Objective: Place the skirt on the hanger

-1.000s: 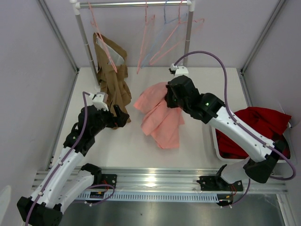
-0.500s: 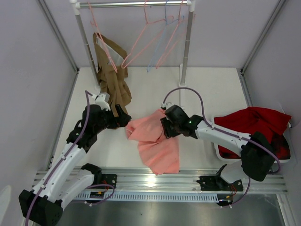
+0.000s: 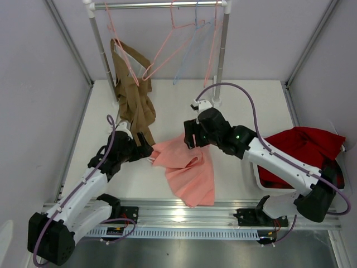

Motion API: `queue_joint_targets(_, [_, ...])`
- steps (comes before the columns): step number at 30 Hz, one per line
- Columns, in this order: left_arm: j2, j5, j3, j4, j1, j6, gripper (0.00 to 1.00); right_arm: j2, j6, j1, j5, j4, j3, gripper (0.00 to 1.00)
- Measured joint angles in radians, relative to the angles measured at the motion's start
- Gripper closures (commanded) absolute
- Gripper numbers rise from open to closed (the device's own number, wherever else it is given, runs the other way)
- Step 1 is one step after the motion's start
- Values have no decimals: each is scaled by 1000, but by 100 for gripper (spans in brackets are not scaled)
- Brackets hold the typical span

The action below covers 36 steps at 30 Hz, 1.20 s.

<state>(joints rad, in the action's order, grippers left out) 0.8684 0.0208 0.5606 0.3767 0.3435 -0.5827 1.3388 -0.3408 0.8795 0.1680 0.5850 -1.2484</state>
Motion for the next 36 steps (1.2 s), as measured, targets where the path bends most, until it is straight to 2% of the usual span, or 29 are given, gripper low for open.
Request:
queue_joint_targets(3, [39, -30, -9, -16, 1, -12, 7, 60, -6, 37, 3, -2, -105, 34])
queue_joint_targets(8, [179, -46, -9, -82, 1, -30, 9, 260, 0, 48, -11, -4, -234, 36])
queue_joint_targets(13, [283, -25, -8, -150, 2, -46, 11, 433, 13, 42, -58, 15, -256, 37])
queue_joint_targets(17, [334, 16, -7, -198, 2, -46, 12, 475, 20, 39, -91, 24, -242, 43])
queue_joint_targets(19, [357, 37, -6, -225, 2, -47, 14, 473, 21, 36, -102, 13, -216, 55])
queue_joint_targets(20, [370, 50, -6, -240, 2, -47, 14, 472, 19, 35, -108, 3, -195, 65])
queue_joint_targets(22, [389, 70, -6, -265, 2, -50, 22, 470, 16, 31, -116, -11, -153, 74])
queue_joint_targets(26, [428, 107, -6, -316, 2, -57, 32, 454, 6, 20, -132, -39, -68, 89])
queue_joint_targets(27, [435, 114, -6, -327, 2, -58, 39, 449, 3, 17, -135, -43, -55, 94])
queue_joint_targets(29, [452, 132, -6, -353, 2, -68, 50, 439, 2, 10, -141, -53, -36, 97])
queue_joint_targets(30, [459, 139, -6, -361, 2, -73, 61, 435, 1, 8, -143, -58, -32, 99])
queue_joint_targets(35, [474, 151, 10, -370, 3, -77, 97, 406, 0, 0, -143, -67, -23, 100])
queue_joint_targets(36, [474, 150, 16, -367, 3, -76, 100, 400, 0, -1, -142, -67, -22, 100])
